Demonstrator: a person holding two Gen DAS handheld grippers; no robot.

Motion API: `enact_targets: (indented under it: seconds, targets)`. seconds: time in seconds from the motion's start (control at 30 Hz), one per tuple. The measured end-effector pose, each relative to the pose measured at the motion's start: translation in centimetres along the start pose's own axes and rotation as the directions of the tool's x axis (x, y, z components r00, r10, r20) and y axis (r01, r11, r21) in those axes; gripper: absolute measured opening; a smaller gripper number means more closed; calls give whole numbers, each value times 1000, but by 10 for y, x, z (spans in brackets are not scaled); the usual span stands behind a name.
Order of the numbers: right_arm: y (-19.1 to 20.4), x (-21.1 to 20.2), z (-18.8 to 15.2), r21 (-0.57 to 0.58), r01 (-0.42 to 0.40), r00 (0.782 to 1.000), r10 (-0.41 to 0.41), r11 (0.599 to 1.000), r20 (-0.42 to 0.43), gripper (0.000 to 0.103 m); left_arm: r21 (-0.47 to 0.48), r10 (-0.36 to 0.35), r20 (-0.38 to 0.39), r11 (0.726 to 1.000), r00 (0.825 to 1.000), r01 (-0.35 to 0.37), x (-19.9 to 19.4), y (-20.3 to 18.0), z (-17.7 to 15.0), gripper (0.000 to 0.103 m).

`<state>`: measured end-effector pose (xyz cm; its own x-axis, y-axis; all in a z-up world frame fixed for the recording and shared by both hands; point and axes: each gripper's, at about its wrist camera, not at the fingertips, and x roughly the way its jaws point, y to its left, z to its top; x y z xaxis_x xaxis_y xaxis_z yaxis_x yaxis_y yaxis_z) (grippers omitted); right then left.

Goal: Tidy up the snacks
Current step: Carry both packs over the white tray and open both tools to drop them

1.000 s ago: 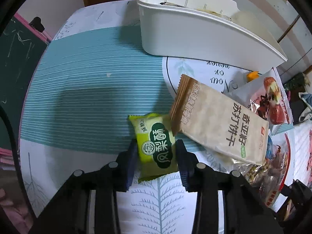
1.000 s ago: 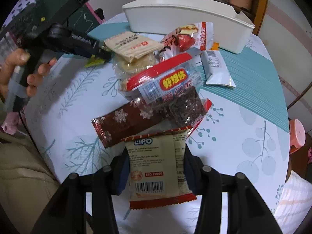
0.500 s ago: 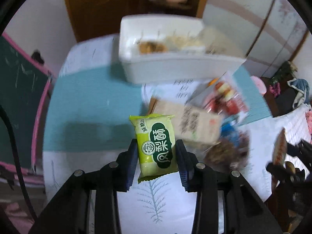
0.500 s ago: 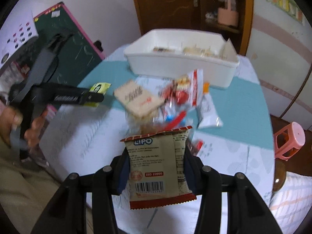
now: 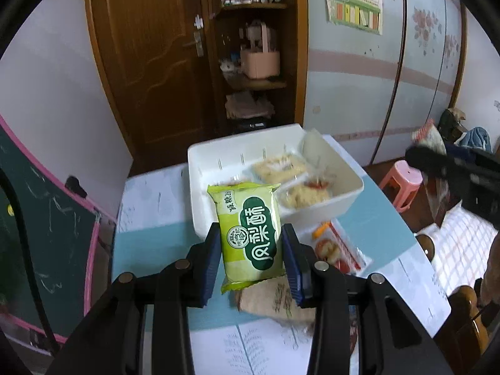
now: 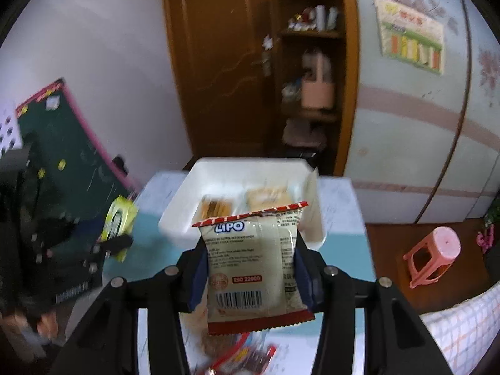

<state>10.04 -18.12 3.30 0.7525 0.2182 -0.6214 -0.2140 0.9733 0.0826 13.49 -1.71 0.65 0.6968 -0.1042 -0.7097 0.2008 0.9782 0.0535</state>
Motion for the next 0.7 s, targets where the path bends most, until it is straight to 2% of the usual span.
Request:
enact_targets:
  seconds: [0.13,0.4,0.57,0.7]
  targets:
    - [-8,5,28,29,19,999,-20,999,30,48,4,22,35,1000,999,-22,-1,1,21,36]
    - [-21,29,69,74,41,999,-44,996,33,48,-19,55,78,998,995,-54,19,6,66,36]
    - [-27,57,87,121,58,998,-60,991,17,48,-49,53,61,998,997,-50,56,11,95,36]
    - [-31,87,95,137,84,996,-82,987,-20,48,-69,37,29,997,999,-35,92,12,102,36]
